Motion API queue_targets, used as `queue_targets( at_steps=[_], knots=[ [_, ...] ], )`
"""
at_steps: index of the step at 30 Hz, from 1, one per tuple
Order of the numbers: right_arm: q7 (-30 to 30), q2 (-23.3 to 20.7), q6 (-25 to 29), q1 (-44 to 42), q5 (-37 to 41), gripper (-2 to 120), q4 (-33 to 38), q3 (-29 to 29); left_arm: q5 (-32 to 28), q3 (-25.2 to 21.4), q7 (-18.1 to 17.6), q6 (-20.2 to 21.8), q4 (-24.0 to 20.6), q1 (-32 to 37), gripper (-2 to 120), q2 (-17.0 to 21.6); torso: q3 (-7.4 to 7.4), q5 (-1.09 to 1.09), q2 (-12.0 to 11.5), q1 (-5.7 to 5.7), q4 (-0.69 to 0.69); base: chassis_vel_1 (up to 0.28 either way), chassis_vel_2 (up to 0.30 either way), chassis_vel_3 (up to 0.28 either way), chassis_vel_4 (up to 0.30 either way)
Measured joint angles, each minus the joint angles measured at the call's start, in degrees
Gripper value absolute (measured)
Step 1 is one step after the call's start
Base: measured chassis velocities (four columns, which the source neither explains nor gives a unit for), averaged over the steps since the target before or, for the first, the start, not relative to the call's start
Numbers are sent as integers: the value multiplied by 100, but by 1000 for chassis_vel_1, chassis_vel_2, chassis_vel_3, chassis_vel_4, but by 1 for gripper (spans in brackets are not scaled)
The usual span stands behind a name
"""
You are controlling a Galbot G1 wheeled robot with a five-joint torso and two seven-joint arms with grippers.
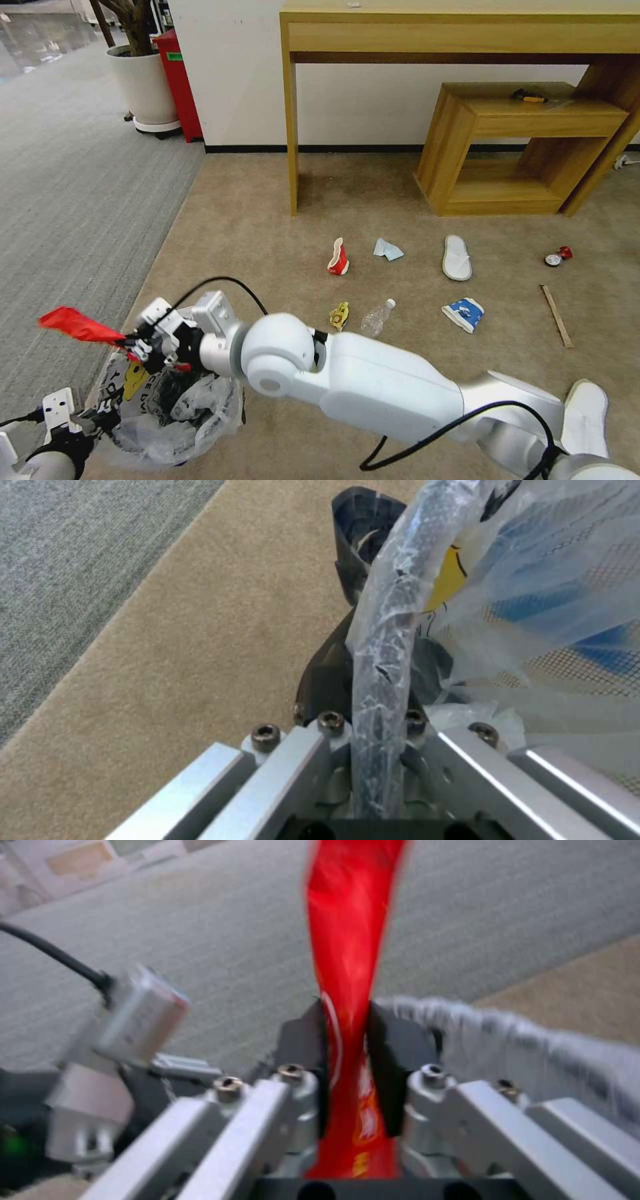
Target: Pick up the trash bin and place the garbage on the floor into it.
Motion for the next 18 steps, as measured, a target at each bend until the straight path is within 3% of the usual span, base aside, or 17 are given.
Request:
queue_targets(
  at_steps=[2, 4, 6, 12, 15, 16, 18],
  knots=[
    [59, -53, 52, -84, -101, 32, 29, -7, -2, 23, -31, 0, -6, -26, 0, 14, 0, 0, 0, 0, 0, 0, 0, 0, 0],
    [84, -62, 52, -101, -101, 33, 48, -7, -3, 23, -33, 0, -8, -30, 0, 19, 0, 0, 0, 0, 0, 0, 0, 0, 0],
    [282, -85, 47, -176, 2, 46, 145, -2, -10, 19, -38, 0, -24, -32, 0, 35, 0, 1, 0, 0, 0, 0, 0, 0, 0],
    [437, -141, 48, -313, -81, 64, 249, 188, -15, -20, -39, 0, -35, -18, 0, 36, 0, 0, 0, 0, 1, 0, 0, 0, 0],
    [556, -406, 50, -676, -453, 79, 427, 836, -17, -93, 27, 0, -34, 47, 0, 29, 0, 2, 0, 0, 2, 0, 0, 0, 0],
    [556, -406, 50, -676, -453, 79, 427, 836, -17, -93, 27, 0, -34, 47, 0, 29, 0, 2, 0, 0, 2, 0, 0, 0, 0],
    [375, -832, 75, -1052, -893, 90, 631, 1514, -15, -106, 116, 0, -25, 106, 0, 10, 0, 2, 0, 0, 2, 0, 0, 0, 0]
  ],
)
